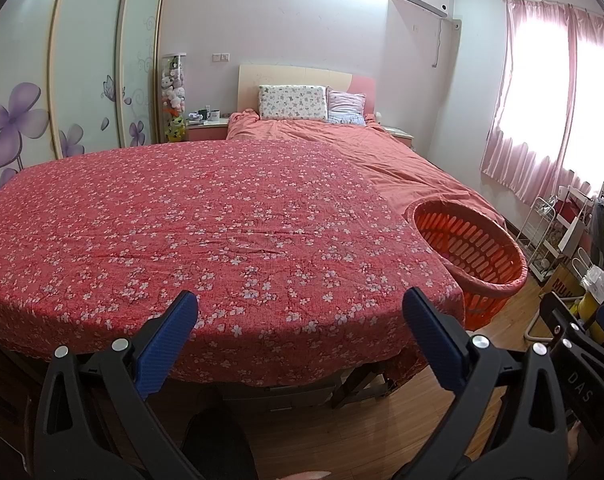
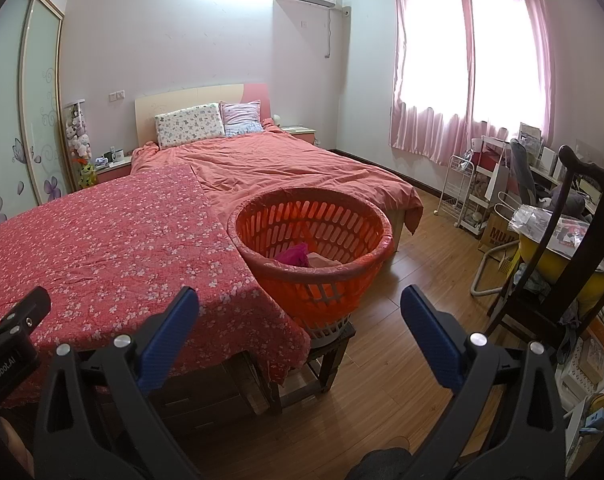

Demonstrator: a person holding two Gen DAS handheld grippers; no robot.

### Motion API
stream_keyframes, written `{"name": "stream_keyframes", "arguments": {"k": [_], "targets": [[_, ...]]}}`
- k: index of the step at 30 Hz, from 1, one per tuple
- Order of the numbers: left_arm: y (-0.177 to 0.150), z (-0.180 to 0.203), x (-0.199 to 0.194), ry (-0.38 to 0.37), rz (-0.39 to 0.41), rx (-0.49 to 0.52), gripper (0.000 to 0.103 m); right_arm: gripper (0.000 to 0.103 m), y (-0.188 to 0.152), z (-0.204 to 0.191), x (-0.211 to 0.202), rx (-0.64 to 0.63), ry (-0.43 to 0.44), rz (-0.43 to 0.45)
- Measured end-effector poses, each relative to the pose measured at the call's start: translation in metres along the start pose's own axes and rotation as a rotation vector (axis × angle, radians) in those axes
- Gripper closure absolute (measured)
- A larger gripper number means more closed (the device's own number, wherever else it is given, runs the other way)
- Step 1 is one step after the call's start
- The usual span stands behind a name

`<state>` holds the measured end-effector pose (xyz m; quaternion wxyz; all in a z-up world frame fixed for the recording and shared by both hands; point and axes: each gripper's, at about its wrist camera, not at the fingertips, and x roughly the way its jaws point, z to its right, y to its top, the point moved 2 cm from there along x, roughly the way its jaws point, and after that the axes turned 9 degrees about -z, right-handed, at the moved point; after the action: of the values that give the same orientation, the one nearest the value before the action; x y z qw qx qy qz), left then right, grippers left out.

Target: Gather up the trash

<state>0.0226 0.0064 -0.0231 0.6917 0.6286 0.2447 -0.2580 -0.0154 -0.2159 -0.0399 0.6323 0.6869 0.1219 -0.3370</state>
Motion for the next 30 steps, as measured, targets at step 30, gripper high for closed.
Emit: {"name": "stream_keyframes", "arguments": {"k": [30], "targets": [[-0.003,-0.004,0.0022,0.011,0.002,0.004,0.002,0.004,0.0005,0.0004,-0.0001,0.001,0.0,-0.002]]}}
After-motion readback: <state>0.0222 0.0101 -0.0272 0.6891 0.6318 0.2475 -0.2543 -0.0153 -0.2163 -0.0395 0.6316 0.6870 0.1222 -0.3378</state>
